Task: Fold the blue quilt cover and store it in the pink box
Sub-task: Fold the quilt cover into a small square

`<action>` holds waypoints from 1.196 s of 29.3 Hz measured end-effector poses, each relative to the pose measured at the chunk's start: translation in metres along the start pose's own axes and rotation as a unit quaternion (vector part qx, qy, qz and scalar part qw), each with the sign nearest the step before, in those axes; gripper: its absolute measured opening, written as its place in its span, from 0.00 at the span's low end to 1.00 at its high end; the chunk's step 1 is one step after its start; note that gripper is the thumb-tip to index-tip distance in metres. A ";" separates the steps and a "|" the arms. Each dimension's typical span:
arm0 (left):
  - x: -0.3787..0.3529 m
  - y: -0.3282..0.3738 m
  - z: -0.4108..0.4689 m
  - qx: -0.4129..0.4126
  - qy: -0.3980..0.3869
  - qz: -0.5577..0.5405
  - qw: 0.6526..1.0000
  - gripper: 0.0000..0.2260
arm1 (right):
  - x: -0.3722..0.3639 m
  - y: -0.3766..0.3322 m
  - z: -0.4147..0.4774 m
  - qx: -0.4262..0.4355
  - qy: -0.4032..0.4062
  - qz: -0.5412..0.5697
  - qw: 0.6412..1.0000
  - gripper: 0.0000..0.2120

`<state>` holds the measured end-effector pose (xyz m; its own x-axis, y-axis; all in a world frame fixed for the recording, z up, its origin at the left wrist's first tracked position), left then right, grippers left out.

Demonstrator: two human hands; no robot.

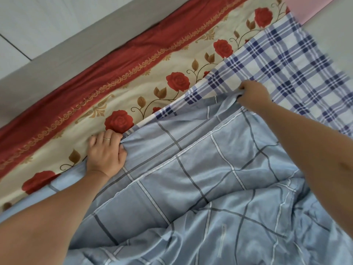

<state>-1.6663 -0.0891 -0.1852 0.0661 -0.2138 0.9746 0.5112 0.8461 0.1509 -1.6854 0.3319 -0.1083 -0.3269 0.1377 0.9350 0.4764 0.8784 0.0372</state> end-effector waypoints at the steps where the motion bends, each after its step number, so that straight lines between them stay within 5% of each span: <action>1: 0.000 0.001 0.000 0.002 -0.005 -0.005 1.000 0.11 | 0.009 0.001 0.006 -0.020 0.015 0.008 1.000 0.06; 4: -0.001 0.001 0.000 -0.003 -0.010 -0.003 1.000 0.11 | 0.020 0.001 0.020 -0.082 0.050 0.088 0.991 0.14; 7: 0.000 0.001 0.002 -0.002 -0.010 -0.001 1.000 0.11 | 0.023 -0.005 0.024 -0.198 0.137 0.239 0.941 0.20; 9: -0.001 0.001 0.005 0.004 -0.014 0.002 1.000 0.11 | 0.026 -0.022 0.023 -0.185 0.179 0.170 0.951 0.24; 12: -0.002 0.002 0.001 -0.001 -0.022 0.005 1.000 0.11 | 0.000 -0.060 0.000 -0.029 0.154 0.007 0.988 0.29; 14: -0.002 0.004 0.002 -0.003 -0.020 0.006 1.000 0.10 | -0.031 -0.090 -0.038 0.157 0.124 -0.003 0.980 0.30; 16: 0.000 0.006 0.005 -0.002 -0.018 0.004 1.000 0.10 | -0.071 -0.114 -0.088 0.448 0.068 -0.089 0.887 0.31; 18: 0.001 0.003 0.005 -0.002 -0.016 0.001 1.000 0.10 | -0.096 -0.104 -0.101 0.587 0.023 -0.224 0.778 0.31; 19: 0.002 0.001 0.001 -0.003 -0.012 0.001 1.000 0.10 | -0.101 -0.093 -0.087 0.560 0.005 -0.260 0.786 0.31; 20: 0.001 0.001 -0.001 -0.006 -0.008 0.000 1.000 0.10 | -0.100 -0.076 -0.062 0.473 -0.012 -0.265 0.840 0.32; 22: 0.000 0.001 -0.003 -0.011 0.003 0.002 1.000 0.10 | -0.079 -0.032 -0.012 0.166 -0.006 -0.182 0.969 0.30; 23: 0.000 0.002 -0.003 -0.010 0.004 0.000 1.000 0.10 | -0.067 -0.008 0.003 -0.011 -0.006 -0.092 0.996 0.29; 25: -0.004 0.001 0.001 -0.006 0.010 0.001 1.000 0.10 | -0.053 0.002 0.016 -0.239 -0.026 0.073 0.968 0.28; 29: -0.006 0.000 0.003 -0.011 0.015 -0.005 1.000 0.09 | -0.052 -0.058 -0.020 -0.255 0.046 0.204 0.944 0.35; 32: -0.006 0.001 0.000 -0.007 0.018 -0.002 1.000 0.09 | -0.094 -0.094 -0.075 -0.278 -0.040 0.274 0.920 0.40; 35: -0.007 0.000 0.001 -0.004 0.013 -0.011 1.000 0.09 | -0.118 -0.109 -0.078 -0.235 -0.068 0.218 0.945 0.40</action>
<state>-1.6675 -0.0866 -0.1918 0.0769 -0.2459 0.9662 0.5197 0.8369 0.1716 -1.6350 0.1847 -0.1950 -0.1035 0.5253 0.8446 0.8891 0.4295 -0.1581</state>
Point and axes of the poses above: each hand's wrist, its own z-axis towards the middle knuckle, its own x-axis out of the back of the hand, y = z × x, the point moved 5 cm from there along z, towards the middle knuckle, and after that the axes turned 1 degree about x, right-handed, at the moved point
